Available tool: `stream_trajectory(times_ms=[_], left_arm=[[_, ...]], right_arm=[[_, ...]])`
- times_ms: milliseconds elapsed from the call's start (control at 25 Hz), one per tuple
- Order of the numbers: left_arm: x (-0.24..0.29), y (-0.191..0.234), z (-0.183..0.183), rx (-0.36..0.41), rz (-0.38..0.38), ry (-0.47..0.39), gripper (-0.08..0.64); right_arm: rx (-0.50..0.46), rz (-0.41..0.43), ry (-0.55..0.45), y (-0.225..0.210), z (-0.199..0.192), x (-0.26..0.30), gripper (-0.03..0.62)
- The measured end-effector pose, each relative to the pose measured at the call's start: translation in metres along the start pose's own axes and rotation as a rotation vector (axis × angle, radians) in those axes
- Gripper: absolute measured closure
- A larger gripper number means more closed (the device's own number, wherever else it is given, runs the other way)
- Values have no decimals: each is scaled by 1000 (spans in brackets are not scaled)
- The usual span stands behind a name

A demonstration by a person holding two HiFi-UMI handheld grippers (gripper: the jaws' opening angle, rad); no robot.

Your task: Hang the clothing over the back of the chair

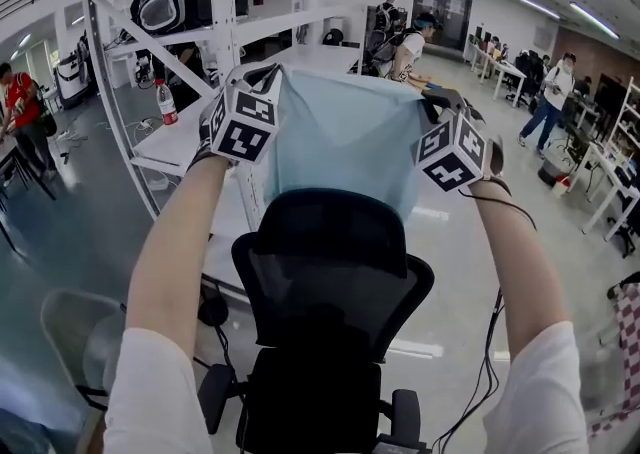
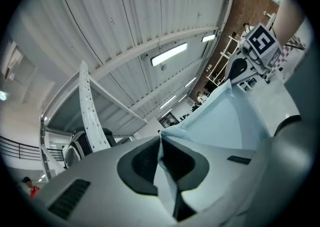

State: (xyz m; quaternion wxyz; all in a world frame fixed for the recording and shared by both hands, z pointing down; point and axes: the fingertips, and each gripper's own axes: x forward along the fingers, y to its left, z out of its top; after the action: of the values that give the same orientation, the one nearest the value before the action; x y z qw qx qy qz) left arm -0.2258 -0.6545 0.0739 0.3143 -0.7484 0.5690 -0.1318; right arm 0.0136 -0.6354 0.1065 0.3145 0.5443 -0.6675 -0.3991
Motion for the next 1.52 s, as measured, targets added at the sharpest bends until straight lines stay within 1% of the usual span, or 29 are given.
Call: stream_trajectory(times_ms=[120, 360, 480, 640, 720, 800, 920, 1120, 1320, 1440, 1520], left_arm=[[-12, 1, 14, 9, 19, -25, 531], [-45, 21, 51, 47, 42, -78, 531], [-61, 37, 63, 28, 44, -120, 531], [-87, 45, 78, 24, 38, -148, 531], [-101, 47, 83, 23, 25, -157, 531], [-118, 49, 88, 2, 4, -167, 532], [-146, 45, 94, -24, -26, -185, 532], [-183, 37, 99, -3, -86, -198, 532], [-217, 20, 93, -27, -169, -231, 532], [-239, 8, 90, -11, -195, -261, 532], [-254, 2, 87, -23, -220, -267, 532]], right_arm=[[-23, -24, -12, -9, 3, -17, 563], [-29, -76, -36, -35, 33, -54, 563], [-36, -96, -55, -44, 54, -68, 563], [-95, -111, -75, -47, 71, -96, 563], [-126, -113, -83, -46, 80, -109, 563], [-136, -114, -99, -46, 89, -123, 563], [-115, -116, -137, -43, 95, -147, 563], [-68, -109, -172, -37, 105, -177, 563], [36, -89, -188, -17, 104, -205, 563], [72, -103, -194, -8, 101, -226, 563], [84, -103, -191, 0, 101, -239, 563]])
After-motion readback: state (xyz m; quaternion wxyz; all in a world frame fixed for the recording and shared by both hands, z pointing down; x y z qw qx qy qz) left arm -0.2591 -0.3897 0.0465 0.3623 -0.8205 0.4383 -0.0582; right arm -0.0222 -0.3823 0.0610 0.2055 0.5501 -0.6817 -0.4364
